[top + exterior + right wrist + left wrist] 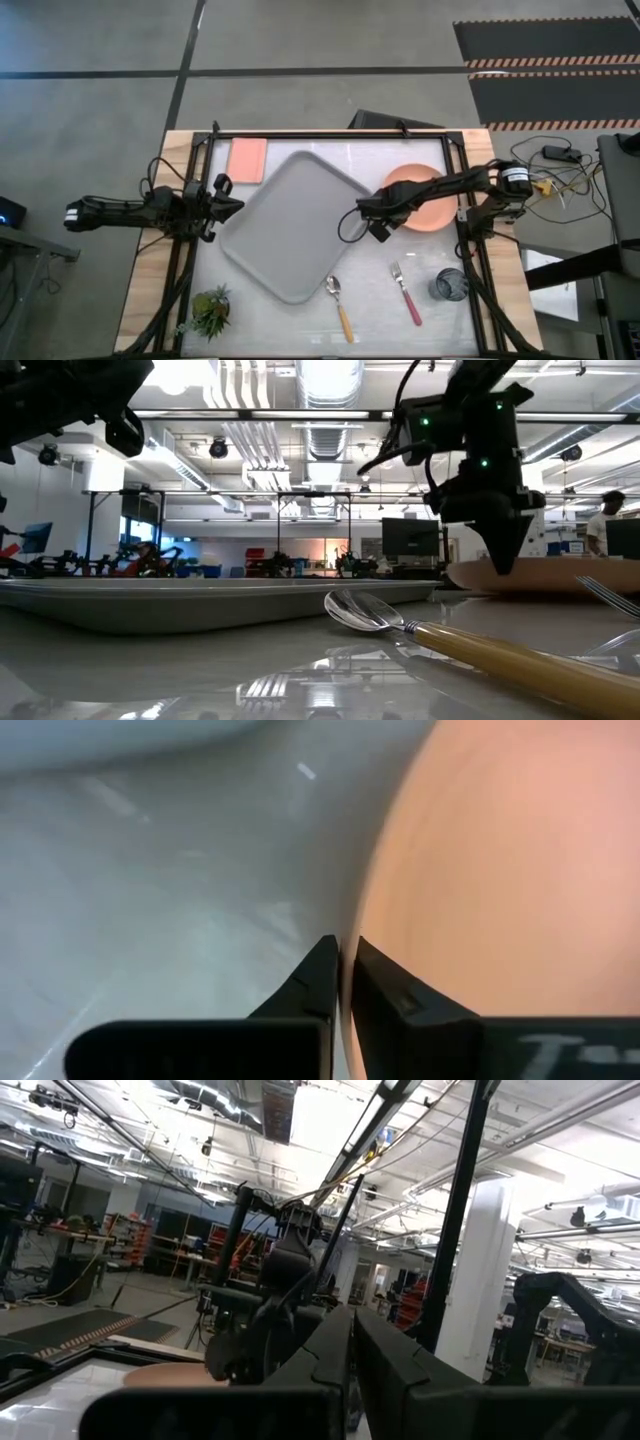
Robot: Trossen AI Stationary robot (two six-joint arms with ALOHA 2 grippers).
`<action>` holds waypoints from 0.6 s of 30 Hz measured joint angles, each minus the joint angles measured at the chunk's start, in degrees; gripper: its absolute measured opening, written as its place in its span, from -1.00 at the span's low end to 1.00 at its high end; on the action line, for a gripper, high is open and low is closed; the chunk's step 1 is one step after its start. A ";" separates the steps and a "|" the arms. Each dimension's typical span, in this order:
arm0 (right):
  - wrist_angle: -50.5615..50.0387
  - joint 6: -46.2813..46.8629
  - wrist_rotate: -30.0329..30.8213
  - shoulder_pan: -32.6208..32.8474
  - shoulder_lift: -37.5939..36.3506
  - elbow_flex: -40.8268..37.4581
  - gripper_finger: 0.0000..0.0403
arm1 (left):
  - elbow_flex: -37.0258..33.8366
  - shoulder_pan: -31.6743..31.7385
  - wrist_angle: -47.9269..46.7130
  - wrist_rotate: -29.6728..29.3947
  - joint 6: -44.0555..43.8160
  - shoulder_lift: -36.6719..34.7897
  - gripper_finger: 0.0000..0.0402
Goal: Pick and place plate/cup/fork/spoon on tray
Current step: Put the orange plate on the gray serving tray
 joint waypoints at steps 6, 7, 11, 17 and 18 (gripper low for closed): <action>-4.37 -0.95 5.21 -0.02 -0.10 5.45 -0.95 | 0.00 0.02 0.00 0.00 -0.01 -0.02 -1.00; -4.90 -1.16 5.97 0.00 -0.10 6.47 -0.95 | 0.00 0.02 0.02 0.00 0.00 -0.02 -1.00; -6.39 -2.07 8.48 -0.01 -0.12 10.34 -0.96 | 0.00 0.02 0.02 0.00 0.01 -0.02 -1.00; -6.94 -7.15 12.00 0.27 -0.14 15.91 -0.96 | 0.00 0.01 0.00 0.00 0.01 -0.02 -1.00; -5.97 -8.68 12.10 0.42 -0.16 16.66 -0.96 | 0.00 0.02 0.01 0.00 0.00 -0.04 -1.00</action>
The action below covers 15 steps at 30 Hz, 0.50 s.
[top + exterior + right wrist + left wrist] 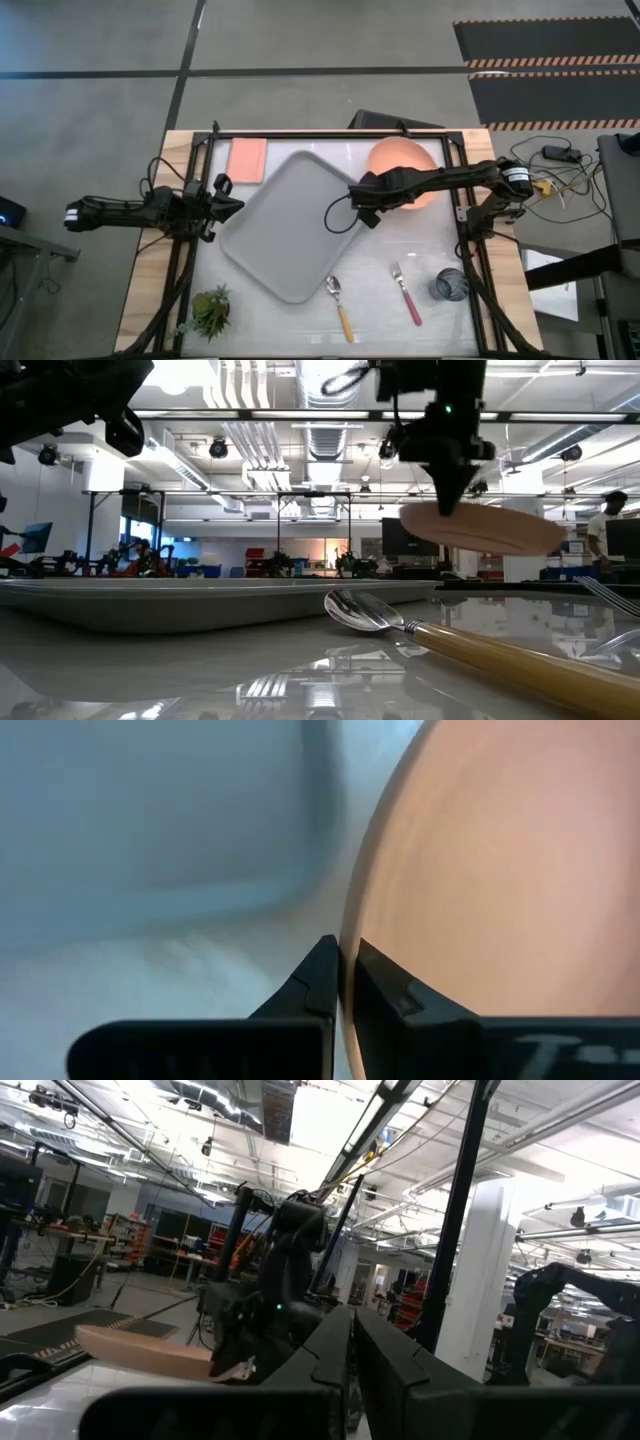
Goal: Pick and place plate/cup/fork/spoon on tray
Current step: Put the orange plate on the gray serving tray
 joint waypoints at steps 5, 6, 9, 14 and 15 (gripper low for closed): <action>7.17 -7.91 -0.14 1.18 -0.01 2.15 -0.96 | 0.00 -0.02 0.01 0.00 -0.01 0.00 -1.00; 8.78 -9.42 -0.11 1.45 -0.01 2.38 -0.96 | 0.00 -0.02 0.01 0.00 0.01 0.00 -1.00; 12.48 -13.55 -0.15 2.13 -0.01 3.01 -0.96 | 0.00 0.00 0.01 0.00 0.00 0.00 -1.00; 18.18 -19.49 -0.11 3.29 0.13 3.11 -0.96 | 0.00 -0.02 0.01 0.00 0.00 0.00 -1.00; 19.10 -20.53 -0.11 3.56 0.26 3.11 -0.96 | 0.00 -0.02 0.01 0.02 0.01 0.00 -1.00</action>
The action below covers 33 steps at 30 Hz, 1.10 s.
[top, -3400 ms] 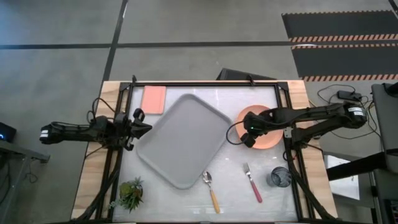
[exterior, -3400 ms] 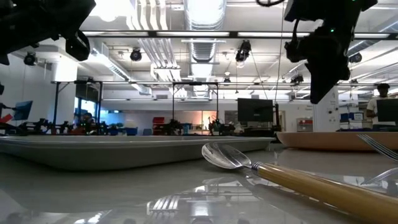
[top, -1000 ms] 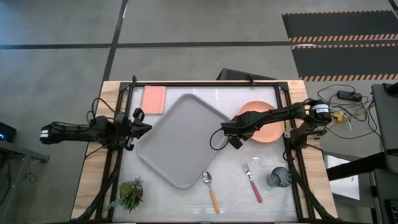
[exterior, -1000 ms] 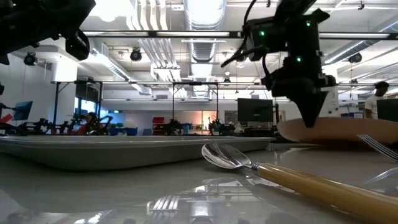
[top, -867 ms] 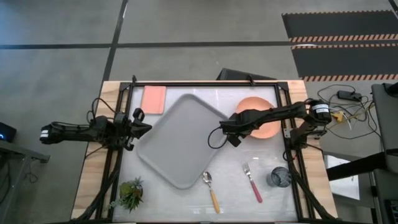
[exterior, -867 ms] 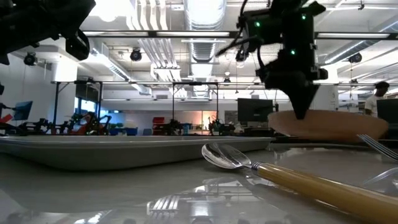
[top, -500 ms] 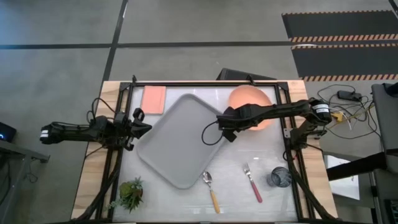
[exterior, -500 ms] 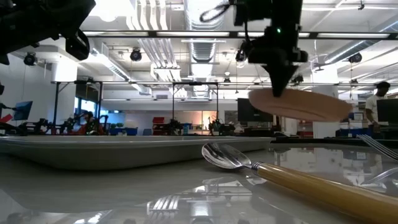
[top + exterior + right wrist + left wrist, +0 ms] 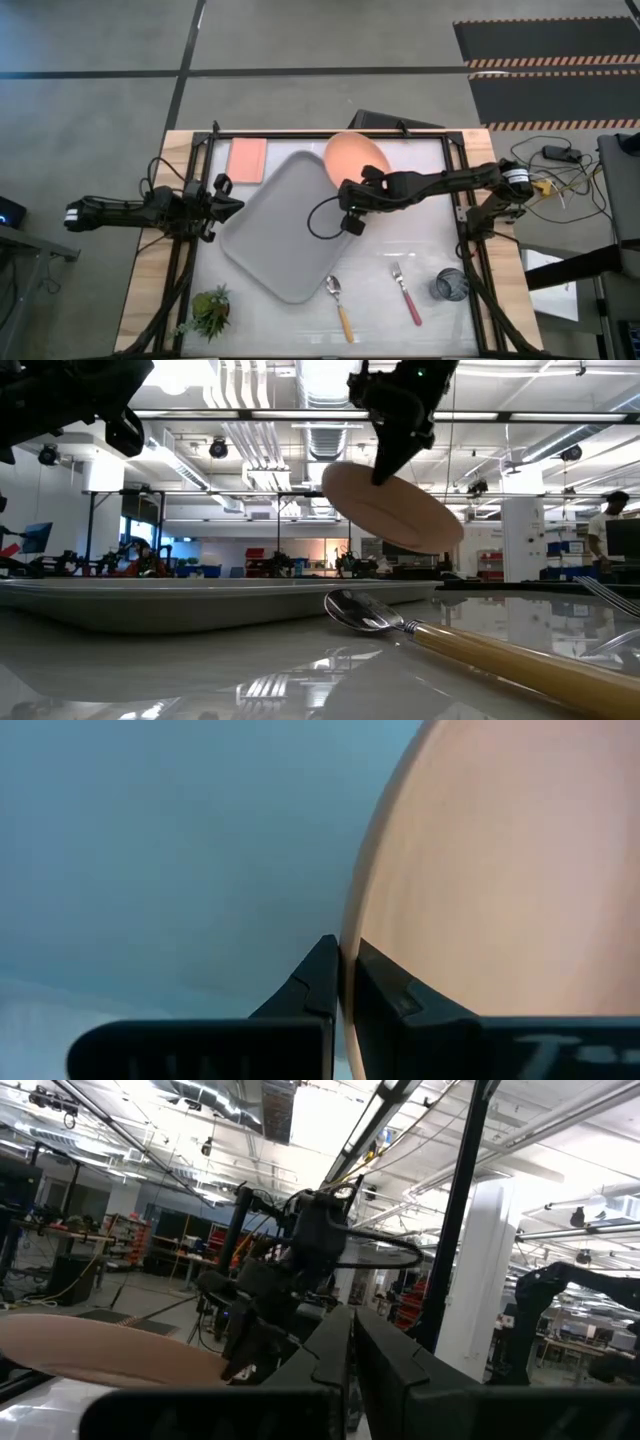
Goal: Pick and place plate/cup/fork/spoon on tray
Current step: Put the orange plate on the gray serving tray
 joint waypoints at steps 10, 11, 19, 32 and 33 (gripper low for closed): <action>6.08 -6.05 -0.51 1.84 0.47 0.08 -0.96 | 0.00 0.01 0.00 -0.18 0.34 0.00 -1.00; 6.00 -6.05 -0.93 1.84 0.59 0.39 -0.96 | 0.00 0.00 0.00 -0.39 0.35 0.00 -1.00; 5.72 -11.51 -2.12 2.65 6.64 5.94 -0.96 | 0.00 0.02 0.03 -2.12 0.40 0.04 -1.00; 5.44 -24.67 -5.11 3.07 13.97 10.12 -0.96 | 0.00 0.02 -0.02 -2.40 0.42 0.02 -1.00; 5.34 -25.11 -5.21 3.15 14.43 10.12 -0.96 | 0.00 0.00 0.00 -2.40 0.43 0.03 -1.00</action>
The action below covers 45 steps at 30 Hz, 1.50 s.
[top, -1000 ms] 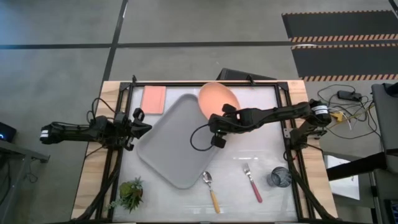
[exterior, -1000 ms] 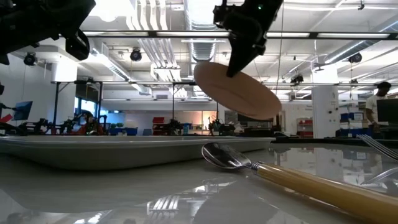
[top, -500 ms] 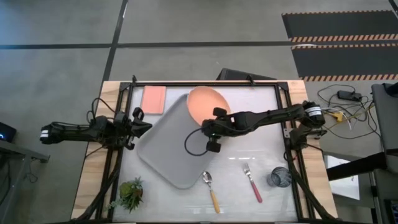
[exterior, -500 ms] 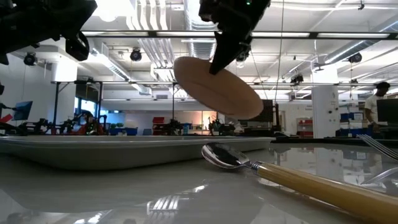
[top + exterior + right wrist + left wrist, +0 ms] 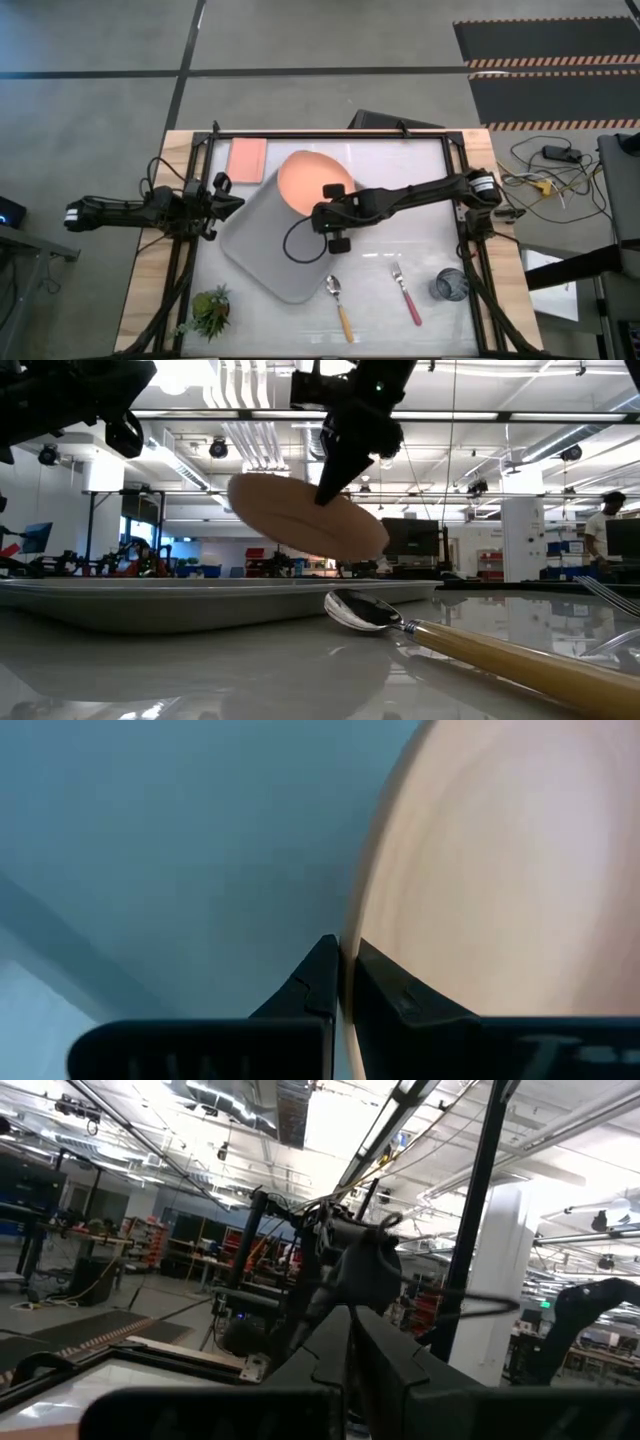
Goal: Pick and place plate/cup/fork/spoon on tray
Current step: Put the orange plate on the gray serving tray
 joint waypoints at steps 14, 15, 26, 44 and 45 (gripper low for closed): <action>1.05 -1.26 -0.98 0.68 0.59 -0.33 -0.96 | 0.00 0.02 -0.04 0.02 0.01 -0.01 -1.00; 1.04 -1.26 -0.99 0.68 0.98 -0.33 -0.96 | 0.00 0.00 -0.02 0.02 0.01 -0.01 -1.00; 2.42 -3.14 -1.22 1.03 6.66 -0.33 -0.96 | 0.00 0.02 -0.02 0.02 0.00 -0.15 -1.00; 4.12 -4.25 -0.81 1.01 10.36 -0.28 -0.85 | 0.00 0.00 -0.04 0.04 -0.01 -0.14 -1.00; 4.23 -4.22 -0.81 1.01 10.36 -0.28 -0.82 | 0.00 0.02 -0.04 0.04 -0.01 -0.14 -1.00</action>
